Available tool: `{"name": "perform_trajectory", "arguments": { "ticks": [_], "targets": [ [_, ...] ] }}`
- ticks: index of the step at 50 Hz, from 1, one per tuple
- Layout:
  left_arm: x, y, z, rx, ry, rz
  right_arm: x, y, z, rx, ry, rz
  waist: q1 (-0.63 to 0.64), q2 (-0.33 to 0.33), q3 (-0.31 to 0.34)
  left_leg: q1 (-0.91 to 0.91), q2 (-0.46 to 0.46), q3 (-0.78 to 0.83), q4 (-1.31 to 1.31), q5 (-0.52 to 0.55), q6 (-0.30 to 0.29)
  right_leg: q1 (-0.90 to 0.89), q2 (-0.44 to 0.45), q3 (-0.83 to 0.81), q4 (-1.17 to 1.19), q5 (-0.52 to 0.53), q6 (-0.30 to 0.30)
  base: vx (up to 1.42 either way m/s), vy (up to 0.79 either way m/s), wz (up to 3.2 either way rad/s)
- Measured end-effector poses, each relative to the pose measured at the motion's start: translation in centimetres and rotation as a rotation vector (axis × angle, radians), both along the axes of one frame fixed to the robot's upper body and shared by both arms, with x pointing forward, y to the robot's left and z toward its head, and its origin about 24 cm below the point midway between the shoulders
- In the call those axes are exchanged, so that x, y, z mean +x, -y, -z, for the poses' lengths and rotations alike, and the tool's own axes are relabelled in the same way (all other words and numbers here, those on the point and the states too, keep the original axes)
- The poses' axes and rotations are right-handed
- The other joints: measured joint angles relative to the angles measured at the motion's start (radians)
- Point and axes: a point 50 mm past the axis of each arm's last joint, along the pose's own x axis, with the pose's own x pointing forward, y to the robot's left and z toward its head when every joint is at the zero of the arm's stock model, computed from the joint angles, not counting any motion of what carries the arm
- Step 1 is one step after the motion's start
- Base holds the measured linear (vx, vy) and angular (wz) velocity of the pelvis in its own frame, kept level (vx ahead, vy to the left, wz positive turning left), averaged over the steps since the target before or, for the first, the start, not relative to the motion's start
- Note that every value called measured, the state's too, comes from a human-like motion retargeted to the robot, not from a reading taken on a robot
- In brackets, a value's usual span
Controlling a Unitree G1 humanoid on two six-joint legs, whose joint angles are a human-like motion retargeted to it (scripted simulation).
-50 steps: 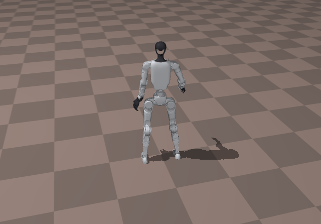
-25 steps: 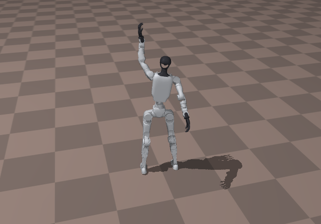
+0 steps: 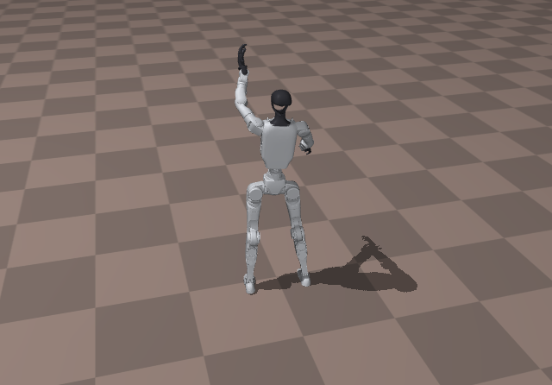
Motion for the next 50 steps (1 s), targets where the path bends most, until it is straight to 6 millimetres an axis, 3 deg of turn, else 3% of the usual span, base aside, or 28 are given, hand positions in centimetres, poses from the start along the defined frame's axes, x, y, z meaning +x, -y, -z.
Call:
{"name": "perform_trajectory", "arguments": {
  "ticks": [2,3,5,6,9,12,15,17,19,21,24,25,27,30,33,35,37,39,41,44,47,50],
  "targets": [
    [0.5,0.2,0.6,0.036,-0.032,0.000,-0.7,0.0,0.8,-0.009,-0.045,-0.029,-0.005,0.003,-0.013,-0.025,-0.002,0.001,0.041,-0.029,0.022,-0.020,-0.002,-0.010,0.034,-0.018,0.001,0.00,0.00,0.00],
    [0.1,0.2,0.2,0.019,-0.017,0.001,-1.4,0.3,1.5,-0.011,-0.075,-0.013,-0.001,0.006,-0.009,-0.014,-0.001,-0.003,0.016,-0.009,0.006,-0.009,-0.002,-0.006,0.012,-0.007,0.002,0.00,0.00,0.00],
    [-1.6,0.1,-1.6,0.037,0.042,-0.021,-4.5,1.4,3.9,0.008,-0.173,0.045,0.004,0.014,-0.003,-0.007,0.000,-0.004,0.001,0.001,0.000,-0.003,-0.001,-0.007,0.000,-0.002,0.004,0.00,0.00,0.00],
    [-3.1,-0.1,-3.1,0.056,0.091,-0.042,-7.0,2.2,5.5,0.022,-0.245,0.089,0.007,0.020,-0.003,-0.008,0.001,-0.003,-0.001,0.002,-0.002,-0.005,0.000,-0.007,-0.003,-0.002,0.006,0.00,0.00,0.00],
    [-8.9,-0.6,-7.8,0.120,0.263,-0.124,-17.3,4.3,10.0,0.066,-0.509,0.235,0.018,0.037,-0.010,-0.035,0.004,0.006,0.025,-0.021,0.008,-0.030,0.001,-0.011,0.016,-0.013,0.015,0.04,0.00,-0.03],
    [-16.8,-1.4,-12.1,0.098,0.468,-0.184,-30.3,4.9,11.9,0.092,-0.834,0.391,0.039,0.059,-0.007,-0.027,0.009,0.012,-0.013,0.003,-0.019,-0.027,0.006,-0.003,-0.021,0.005,0.028,0.07,-0.01,-0.14],
    [-25.3,-2.5,-14.6,0.060,0.665,-0.242,-43.6,2.9,10.5,0.137,-1.188,0.512,0.053,0.078,-0.017,-0.039,0.020,0.023,-0.019,0.004,-0.028,-0.040,0.018,0.001,-0.034,0.010,0.034,0.08,-0.04,-0.14],
    [-31.2,-2.9,-15.2,0.005,0.816,-0.250,-50.6,0.5,8.1,0.200,-1.345,0.641,0.060,0.090,-0.027,-0.047,0.031,0.031,-0.024,0.005,-0.038,-0.051,0.029,0.004,-0.041,0.016,0.034,0.08,-0.06,-0.15],
    [-34.0,-2.9,-15.1,-0.011,0.906,-0.252,-56.5,-2.3,4.9,0.263,-1.456,0.809,0.071,0.096,-0.058,-0.054,0.037,0.036,-0.028,0.006,-0.044,-0.059,0.036,0.006,-0.048,0.021,0.034,0.07,-0.05,-0.11],
    [-34.8,-2.4,-14.9,0.003,0.969,-0.240,-60.7,-4.6,1.7,0.322,-1.525,0.954,0.070,0.098,-0.101,-0.060,0.042,0.040,-0.031,0.007,-0.050,-0.066,0.042,0.007,-0.053,0.024,0.034,0.06,-0.04,-0.08],
    [-35.4,-1.9,-14.7,0.025,1.020,-0.247,-62.3,-6.7,0.3,0.386,-1.508,1.078,0.078,0.093,-0.129,-0.071,0.041,0.042,-0.033,0.009,-0.052,-0.076,0.041,0.008,-0.059,0.026,0.034,0.00,0.00,0.00],
    [-35.5,-1.9,-14.7,0.034,1.024,-0.255,-62.0,-6.9,0.7,0.399,-1.484,1.090,0.080,0.091,-0.131,-0.074,0.039,0.042,-0.033,0.010,-0.051,-0.079,0.039,0.008,-0.060,0.026,0.034,0.00,0.00,0.00],
    [-35.1,-1.6,-14.8,0.062,1.001,-0.280,-59.5,-6.1,3.1,0.397,-1.404,1.050,0.076,0.083,-0.117,-0.077,0.033,0.038,-0.032,0.010,-0.046,-0.079,0.031,0.007,-0.059,0.024,0.034,0.00,0.00,0.00],
    [-34.6,-1.3,-14.9,0.087,0.968,-0.294,-52.3,-3.4,8.2,0.354,-1.195,0.954,0.061,0.069,-0.074,-0.076,0.023,0.027,-0.027,0.008,-0.041,-0.072,0.020,0.000,-0.056,0.019,0.034,0.00,0.00,0.00],
    [-30.8,0.4,-15.1,0.183,0.882,-0.247,-41.5,-0.6,12.3,0.350,-0.974,0.762,0.020,0.047,-0.037,-0.065,0.016,0.015,-0.019,0.002,-0.036,-0.054,0.012,-0.007,-0.050,0.012,0.034,-0.01,0.01,0.06],
    [-25.9,1.5,-14.5,0.266,0.762,-0.191,-33.2,0.6,13.5,0.357,-0.839,0.619,-0.002,0.030,-0.019,-0.054,0.011,0.004,-0.011,-0.003,-0.031,-0.036,0.007,-0.013,-0.044,0.005,0.030,-0.04,0.02,0.20],
    [-20.1,2.5,-13.0,0.324,0.621,-0.110,-24.9,1.1,13.2,0.368,-0.694,0.476,-0.011,0.014,-0.011,-0.043,0.011,-0.004,-0.003,-0.009,-0.028,-0.021,0.008,-0.017,-0.038,0.000,0.023,0.00,0.00,0.00],
    [-14.5,2.1,-10.4,0.335,0.482,-0.114,-16.9,1.8,11.2,0.309,-0.482,0.415,-0.016,0.007,-0.010,-0.031,0.012,-0.009,0.005,-0.015,-0.026,-0.005,0.009,-0.020,-0.033,-0.004,0.014,0.00,0.00,0.00],
    [-9.6,1.0,-7.1,0.313,0.373,-0.156,-9.5,2.1,7.5,0.261,-0.226,0.397,-0.018,0.004,-0.009,-0.018,0.011,-0.015,0.010,-0.020,-0.024,0.011,0.009,-0.023,-0.028,-0.007,0.009,0.00,0.00,0.00],
    [-1.8,0.2,-0.2,0.402,0.102,-0.213,-0.7,1.0,0.8,0.287,0.063,0.265,-0.011,-0.008,-0.012,-0.005,0.010,-0.026,0.023,-0.030,-0.022,0.033,0.008,-0.028,-0.023,-0.012,0.001,0.00,0.00,0.00],
    [4.8,-1.2,9.8,0.435,-0.210,-0.219,5.6,-0.5,-7.6,0.327,0.358,0.131,-0.003,-0.016,-0.020,-0.006,0.007,-0.038,0.048,-0.046,-0.017,0.043,0.006,-0.038,-0.007,-0.022,-0.003,-0.01,0.01,0.23],
    [8.3,-3.0,22.3,0.323,-0.555,-0.175,9.3,-2.5,-17.8,0.372,0.684,0.008,0.002,-0.023,-0.023,0.001,0.005,-0.053,0.046,-0.043,-0.023,0.061,0.005,-0.047,-0.017,-0.017,-0.008,0.00,0.01,0.16]
  ]
}}
